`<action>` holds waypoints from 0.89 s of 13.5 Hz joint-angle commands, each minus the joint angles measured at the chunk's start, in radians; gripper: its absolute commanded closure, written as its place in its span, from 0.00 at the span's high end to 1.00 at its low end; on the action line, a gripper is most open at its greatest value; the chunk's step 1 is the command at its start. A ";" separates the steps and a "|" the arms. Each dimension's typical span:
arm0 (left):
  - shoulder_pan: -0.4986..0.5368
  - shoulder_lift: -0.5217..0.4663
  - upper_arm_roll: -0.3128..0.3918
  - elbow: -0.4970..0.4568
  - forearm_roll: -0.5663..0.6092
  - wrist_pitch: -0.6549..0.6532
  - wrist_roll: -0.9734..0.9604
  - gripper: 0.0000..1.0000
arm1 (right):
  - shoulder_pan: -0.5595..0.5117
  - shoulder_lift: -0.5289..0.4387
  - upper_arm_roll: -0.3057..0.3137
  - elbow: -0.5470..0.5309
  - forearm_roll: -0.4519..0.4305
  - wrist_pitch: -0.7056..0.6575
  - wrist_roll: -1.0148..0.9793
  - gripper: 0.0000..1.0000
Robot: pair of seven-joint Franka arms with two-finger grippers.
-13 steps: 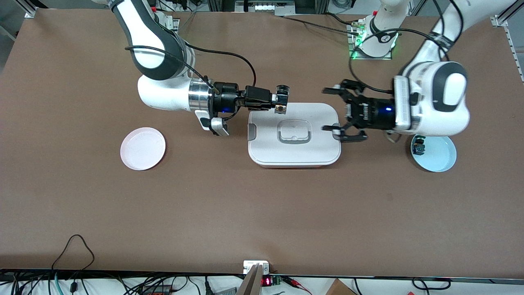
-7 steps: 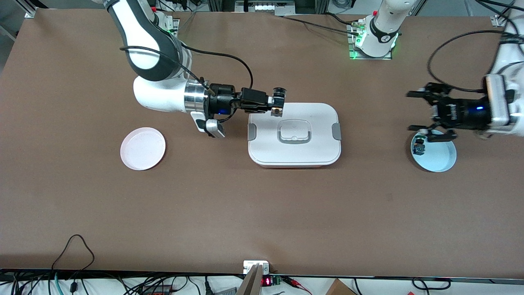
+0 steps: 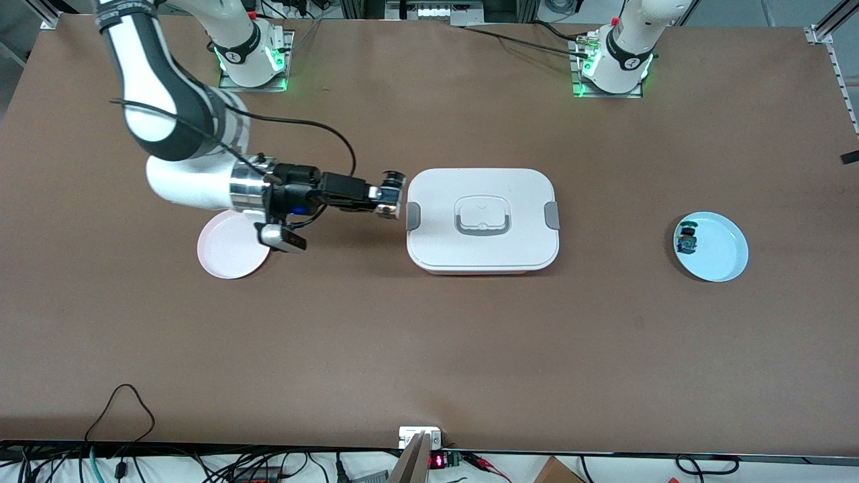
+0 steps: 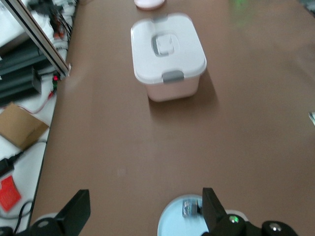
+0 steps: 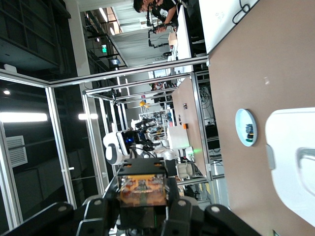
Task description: Transfer orange switch to right arm and place
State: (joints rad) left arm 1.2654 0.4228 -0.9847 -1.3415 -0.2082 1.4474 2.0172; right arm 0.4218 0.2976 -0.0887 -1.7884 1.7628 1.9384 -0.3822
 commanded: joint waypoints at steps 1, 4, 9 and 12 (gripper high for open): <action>-0.128 0.011 -0.009 0.134 0.249 -0.018 -0.014 1.00 | -0.104 -0.054 0.010 -0.066 -0.110 -0.111 -0.014 0.00; -0.282 -0.042 -0.012 0.192 0.439 -0.016 -0.014 1.00 | -0.204 -0.064 0.010 -0.074 -0.276 -0.222 -0.017 0.00; -0.389 -0.218 -0.008 0.185 0.575 -0.010 -0.162 1.00 | -0.293 -0.075 0.009 -0.072 -0.618 -0.300 -0.018 0.00; -0.432 -0.347 0.015 0.111 0.576 -0.022 -0.438 1.00 | -0.308 -0.080 0.003 -0.069 -0.837 -0.282 -0.012 0.00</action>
State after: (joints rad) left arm 0.8643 0.1554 -1.0047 -1.1693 0.3438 1.4309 1.6973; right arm 0.1302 0.2445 -0.0937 -1.8386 1.0219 1.6509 -0.3875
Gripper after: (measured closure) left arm 0.000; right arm 0.599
